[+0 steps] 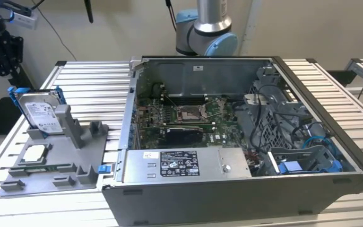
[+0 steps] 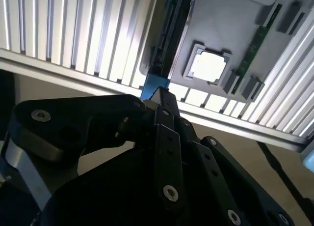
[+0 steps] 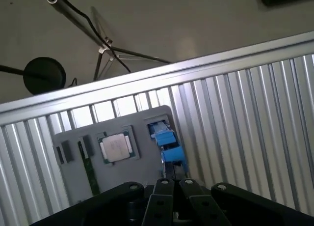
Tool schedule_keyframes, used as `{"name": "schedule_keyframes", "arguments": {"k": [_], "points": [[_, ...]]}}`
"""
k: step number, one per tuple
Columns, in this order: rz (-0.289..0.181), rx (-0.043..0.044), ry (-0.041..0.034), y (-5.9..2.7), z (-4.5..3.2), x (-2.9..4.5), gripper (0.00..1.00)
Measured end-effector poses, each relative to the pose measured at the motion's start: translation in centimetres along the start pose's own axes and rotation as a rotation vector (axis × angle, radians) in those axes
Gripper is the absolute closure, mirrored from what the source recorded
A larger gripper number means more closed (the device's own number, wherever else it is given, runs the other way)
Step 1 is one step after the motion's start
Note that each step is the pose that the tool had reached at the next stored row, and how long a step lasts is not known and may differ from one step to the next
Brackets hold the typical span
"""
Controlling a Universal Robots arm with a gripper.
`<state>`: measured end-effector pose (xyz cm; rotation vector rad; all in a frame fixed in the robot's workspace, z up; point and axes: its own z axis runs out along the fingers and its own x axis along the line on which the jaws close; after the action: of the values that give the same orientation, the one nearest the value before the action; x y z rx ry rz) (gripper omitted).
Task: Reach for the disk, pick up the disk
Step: 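Pick up the disk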
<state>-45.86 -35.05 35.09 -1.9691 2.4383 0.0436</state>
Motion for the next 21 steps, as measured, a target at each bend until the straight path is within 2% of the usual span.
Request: {"name": "schedule_keyframes", "arguments": {"k": [10, 21], "points": [[-0.159, -0.0035, 0.0026, -0.02, 0.06, -0.01, 1.0], [-0.193, -0.0047, 0.0034, -0.03, 0.1, -0.01, 1.0]]}}
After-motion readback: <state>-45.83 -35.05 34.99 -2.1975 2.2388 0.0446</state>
